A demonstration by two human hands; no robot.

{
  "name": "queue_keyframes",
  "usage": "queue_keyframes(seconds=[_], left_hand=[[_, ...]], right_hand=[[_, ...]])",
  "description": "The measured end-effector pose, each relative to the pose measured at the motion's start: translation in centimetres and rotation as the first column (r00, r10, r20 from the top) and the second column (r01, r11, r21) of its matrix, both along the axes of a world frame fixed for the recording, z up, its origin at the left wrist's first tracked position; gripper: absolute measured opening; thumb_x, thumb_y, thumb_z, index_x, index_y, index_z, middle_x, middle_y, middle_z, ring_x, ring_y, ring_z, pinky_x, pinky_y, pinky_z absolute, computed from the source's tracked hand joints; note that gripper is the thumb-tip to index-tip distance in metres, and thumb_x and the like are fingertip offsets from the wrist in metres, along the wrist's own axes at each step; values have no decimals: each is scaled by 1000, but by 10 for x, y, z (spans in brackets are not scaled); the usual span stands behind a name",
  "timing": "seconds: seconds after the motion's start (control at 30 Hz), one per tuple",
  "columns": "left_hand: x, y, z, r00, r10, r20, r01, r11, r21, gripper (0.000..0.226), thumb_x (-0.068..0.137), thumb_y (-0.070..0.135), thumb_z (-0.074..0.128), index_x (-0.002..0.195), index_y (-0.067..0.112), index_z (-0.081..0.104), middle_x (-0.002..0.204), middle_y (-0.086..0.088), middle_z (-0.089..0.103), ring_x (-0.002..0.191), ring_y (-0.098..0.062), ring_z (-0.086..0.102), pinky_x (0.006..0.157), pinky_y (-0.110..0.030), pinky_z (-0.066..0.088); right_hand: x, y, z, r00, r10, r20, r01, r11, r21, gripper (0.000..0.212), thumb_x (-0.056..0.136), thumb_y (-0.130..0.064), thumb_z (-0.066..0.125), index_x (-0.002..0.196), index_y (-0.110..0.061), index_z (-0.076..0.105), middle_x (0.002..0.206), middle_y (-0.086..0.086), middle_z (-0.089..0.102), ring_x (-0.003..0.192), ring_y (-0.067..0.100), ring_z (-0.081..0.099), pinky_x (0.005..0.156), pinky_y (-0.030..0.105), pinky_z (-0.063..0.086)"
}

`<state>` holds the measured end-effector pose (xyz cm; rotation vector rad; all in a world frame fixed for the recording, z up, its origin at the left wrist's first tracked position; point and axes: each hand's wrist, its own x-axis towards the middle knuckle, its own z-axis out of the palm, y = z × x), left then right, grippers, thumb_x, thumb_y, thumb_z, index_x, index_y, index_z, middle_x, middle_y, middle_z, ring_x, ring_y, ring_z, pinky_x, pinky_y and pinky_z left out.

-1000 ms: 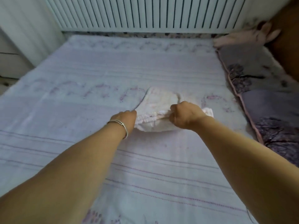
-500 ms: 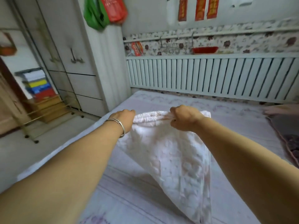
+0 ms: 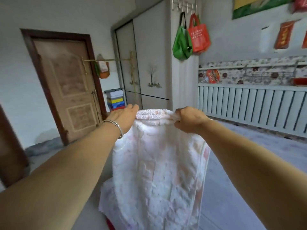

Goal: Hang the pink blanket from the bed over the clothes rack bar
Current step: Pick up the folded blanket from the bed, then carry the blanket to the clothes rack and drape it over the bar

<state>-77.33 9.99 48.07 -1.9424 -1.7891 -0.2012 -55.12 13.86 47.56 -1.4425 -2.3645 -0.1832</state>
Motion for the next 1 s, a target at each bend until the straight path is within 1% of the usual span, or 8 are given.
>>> queue_keyframes(seconds=[0.17,0.23,0.33,0.43,0.57,0.77,0.9,1.0], left_hand=[[-115,33,13,987,155,-52,-155,988,-8,31,84,-5,42,112,9,40,110,-16,51,89,-35,60,78,-46,52],[-156,44,19,976,211,-62,-211,977,1,29,86,-2,42,114,9,40,110,-16,53,87,-34,59,73,-42,50],[-216,63,31,948,312,-68,-311,950,36,24,88,4,40,112,10,41,110,-16,55,73,-27,47,62,-35,37],[-277,80,36,917,398,-20,-396,916,67,26,87,0,38,110,11,40,107,-17,60,76,-34,59,63,-38,39],[-361,97,39,874,482,62,-485,870,85,25,86,-2,38,108,10,36,103,-18,62,79,-40,64,61,-39,40],[-468,137,40,857,510,73,-515,847,132,24,87,1,40,108,9,35,94,-18,63,73,-39,63,58,-37,40],[-554,175,42,884,465,44,-466,874,136,22,86,1,39,103,14,34,94,-16,61,65,-35,55,58,-38,43],[-613,213,51,911,412,14,-409,901,142,25,85,0,39,105,16,37,101,-15,58,75,-38,60,60,-36,43]], right_hand=[[-122,62,4,987,156,-32,-156,988,-11,18,83,-26,53,92,-10,56,108,18,63,96,37,59,66,29,36],[-168,87,6,974,223,-52,-223,975,-10,15,83,-26,54,89,-12,55,108,18,63,97,38,59,67,30,36],[-241,130,20,947,312,-75,-313,950,-3,22,84,-25,55,95,-7,58,107,19,63,98,38,59,68,31,37],[-310,166,32,912,397,-105,-398,917,17,24,84,-28,55,95,-7,59,103,19,62,98,38,59,68,32,39],[-404,199,43,866,485,-119,-490,872,-13,18,83,-28,56,80,-11,52,87,12,55,92,36,60,65,33,40],[-517,246,45,844,528,-91,-524,849,65,19,85,-26,55,76,-14,43,100,17,62,93,36,59,65,31,36],[-606,288,48,851,516,-92,-514,856,54,17,84,-25,56,76,-14,46,92,12,58,85,31,56,66,32,38],[-664,324,53,855,505,-118,-504,863,38,27,83,-26,57,64,-17,41,84,7,50,80,28,52,66,32,38]])
